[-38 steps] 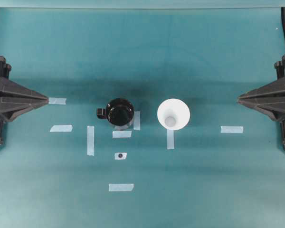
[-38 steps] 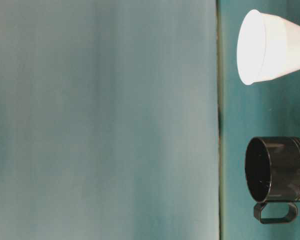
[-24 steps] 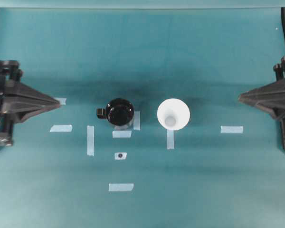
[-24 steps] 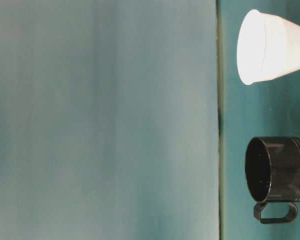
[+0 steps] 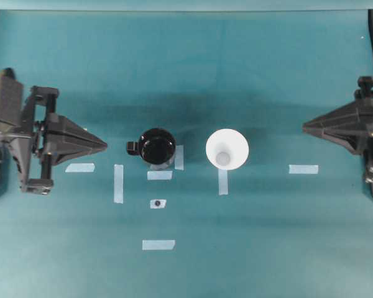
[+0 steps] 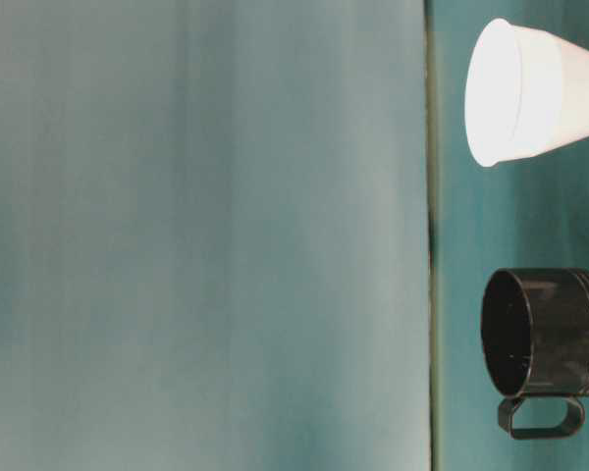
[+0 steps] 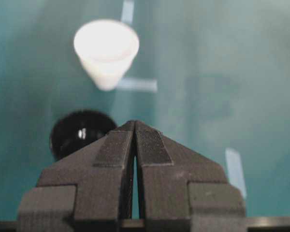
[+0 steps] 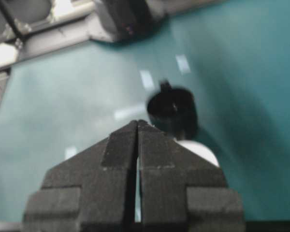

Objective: Holding the cup holder with the left arm, the right arm places the cup into the cup holder.
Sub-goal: 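Move both grippers inward toward the black cup holder and white cup, then lower left gripper over the cup holder handle and right gripper over the cup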

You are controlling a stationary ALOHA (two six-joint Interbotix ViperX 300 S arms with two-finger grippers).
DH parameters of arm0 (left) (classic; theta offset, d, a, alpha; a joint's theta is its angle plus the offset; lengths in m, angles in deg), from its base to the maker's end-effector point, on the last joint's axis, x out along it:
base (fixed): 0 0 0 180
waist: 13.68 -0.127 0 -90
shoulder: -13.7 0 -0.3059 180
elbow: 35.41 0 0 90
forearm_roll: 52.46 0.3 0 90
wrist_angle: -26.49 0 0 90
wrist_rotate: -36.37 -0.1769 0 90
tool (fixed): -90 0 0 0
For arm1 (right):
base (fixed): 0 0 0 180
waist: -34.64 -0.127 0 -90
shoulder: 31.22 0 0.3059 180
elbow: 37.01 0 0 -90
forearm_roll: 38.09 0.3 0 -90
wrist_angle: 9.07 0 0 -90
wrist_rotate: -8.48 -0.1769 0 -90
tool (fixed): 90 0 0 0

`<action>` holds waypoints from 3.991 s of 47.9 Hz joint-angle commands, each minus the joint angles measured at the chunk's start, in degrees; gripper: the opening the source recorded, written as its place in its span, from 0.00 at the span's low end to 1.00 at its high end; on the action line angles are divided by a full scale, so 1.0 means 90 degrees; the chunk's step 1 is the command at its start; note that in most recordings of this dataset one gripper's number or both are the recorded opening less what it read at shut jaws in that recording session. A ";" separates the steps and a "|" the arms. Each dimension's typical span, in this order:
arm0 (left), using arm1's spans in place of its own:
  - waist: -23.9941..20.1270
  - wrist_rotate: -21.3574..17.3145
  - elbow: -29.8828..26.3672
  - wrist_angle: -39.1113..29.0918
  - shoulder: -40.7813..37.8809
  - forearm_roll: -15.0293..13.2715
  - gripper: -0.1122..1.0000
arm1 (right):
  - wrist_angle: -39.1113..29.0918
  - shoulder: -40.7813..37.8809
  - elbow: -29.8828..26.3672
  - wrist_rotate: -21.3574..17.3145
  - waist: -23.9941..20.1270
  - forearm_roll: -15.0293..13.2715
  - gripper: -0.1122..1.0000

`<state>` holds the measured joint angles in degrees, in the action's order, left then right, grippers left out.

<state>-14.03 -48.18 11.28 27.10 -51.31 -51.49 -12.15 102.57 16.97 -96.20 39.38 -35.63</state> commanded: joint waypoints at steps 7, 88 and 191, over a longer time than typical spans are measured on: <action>-0.0029 -0.0273 -0.0371 -0.0420 -0.0195 0.0020 0.13 | -0.0693 -0.0801 -0.0527 -0.0068 0.0088 0.0010 0.12; -0.0332 -0.0479 -0.1504 -0.2207 -0.1758 0.0020 0.13 | -0.3447 -0.4912 -0.3242 -0.0010 0.0313 -0.0605 0.12; -0.0762 -0.0830 -0.1768 -0.1748 -0.3877 0.0020 0.96 | -0.3682 -0.5527 -0.3574 -0.0029 0.0420 -0.1035 0.97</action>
<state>-20.45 -55.65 -3.31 10.84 -86.56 -51.40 -45.81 52.21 -13.87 -96.20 43.07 -44.86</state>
